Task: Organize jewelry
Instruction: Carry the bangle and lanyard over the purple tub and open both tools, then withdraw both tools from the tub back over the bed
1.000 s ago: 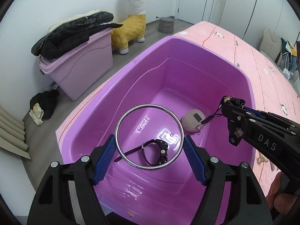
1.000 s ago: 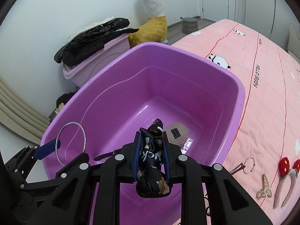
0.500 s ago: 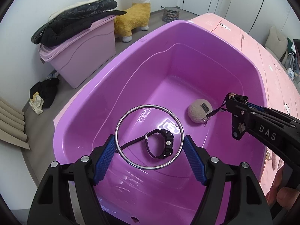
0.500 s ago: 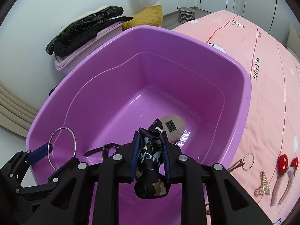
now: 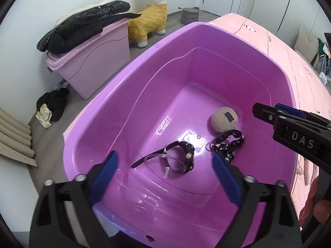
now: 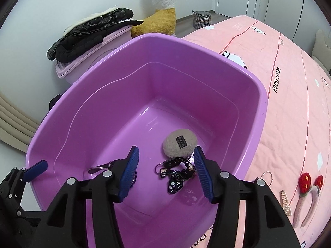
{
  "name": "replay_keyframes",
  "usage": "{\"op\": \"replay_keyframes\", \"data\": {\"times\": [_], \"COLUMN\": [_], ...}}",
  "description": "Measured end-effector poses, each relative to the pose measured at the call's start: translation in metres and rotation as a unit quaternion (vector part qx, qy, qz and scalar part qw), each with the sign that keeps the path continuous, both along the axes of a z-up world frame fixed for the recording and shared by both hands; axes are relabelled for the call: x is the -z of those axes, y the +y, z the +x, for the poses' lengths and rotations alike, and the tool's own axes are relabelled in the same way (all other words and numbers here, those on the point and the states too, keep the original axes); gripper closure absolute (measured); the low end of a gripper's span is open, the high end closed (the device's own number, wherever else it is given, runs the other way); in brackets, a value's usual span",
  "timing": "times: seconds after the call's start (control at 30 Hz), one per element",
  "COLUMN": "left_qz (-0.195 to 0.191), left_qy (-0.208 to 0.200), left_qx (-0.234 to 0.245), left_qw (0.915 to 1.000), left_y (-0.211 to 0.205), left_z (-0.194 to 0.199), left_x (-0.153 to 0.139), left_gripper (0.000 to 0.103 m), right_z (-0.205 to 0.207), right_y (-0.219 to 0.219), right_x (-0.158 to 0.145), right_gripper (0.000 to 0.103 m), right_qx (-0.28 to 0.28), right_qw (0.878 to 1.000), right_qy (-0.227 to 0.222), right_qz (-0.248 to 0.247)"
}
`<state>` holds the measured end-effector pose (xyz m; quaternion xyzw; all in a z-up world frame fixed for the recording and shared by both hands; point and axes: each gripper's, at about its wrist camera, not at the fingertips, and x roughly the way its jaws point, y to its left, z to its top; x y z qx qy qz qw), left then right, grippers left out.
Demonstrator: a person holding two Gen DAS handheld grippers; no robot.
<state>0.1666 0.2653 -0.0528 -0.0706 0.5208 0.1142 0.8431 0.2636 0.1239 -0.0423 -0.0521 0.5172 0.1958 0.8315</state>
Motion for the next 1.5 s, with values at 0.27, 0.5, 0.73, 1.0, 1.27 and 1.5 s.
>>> {"op": "replay_keyframes", "data": {"times": [0.27,0.5,0.73,1.0,1.27,1.5], "left_qz": [-0.002,0.005,0.005,-0.004,-0.025,-0.041], "left_qy": [-0.004,-0.014,-0.034,-0.063,-0.082,-0.095], "left_qx": [-0.001,0.001,0.007,0.031,0.082,0.136], "left_qw": [1.0000,0.9999,0.9994,0.9975,0.9930,0.9853], "left_y": [0.002,-0.002,-0.010,-0.033,-0.080,-0.134], "left_z": [-0.005,-0.010,-0.025,-0.054,-0.088,-0.117], "left_x": [-0.004,-0.013,-0.031,-0.054,-0.064,-0.058], "left_gripper": [0.009,0.009,0.009,0.009,0.009,0.007], "right_z": [-0.004,-0.014,-0.039,-0.090,-0.157,-0.220], "right_y": [-0.004,-0.011,-0.031,-0.080,-0.159,-0.240], "right_x": [-0.008,-0.023,-0.043,-0.066,-0.067,-0.042], "right_gripper": [0.049,0.049,0.049,0.048,0.046,0.046], "right_qx": [0.005,0.009,0.020,0.044,0.106,0.187], "right_qw": [1.000,1.000,0.998,0.995,0.988,0.977], "right_qy": [-0.009,-0.024,-0.047,-0.076,-0.094,-0.090], "right_qz": [0.005,0.017,0.034,0.050,0.053,0.040]}}
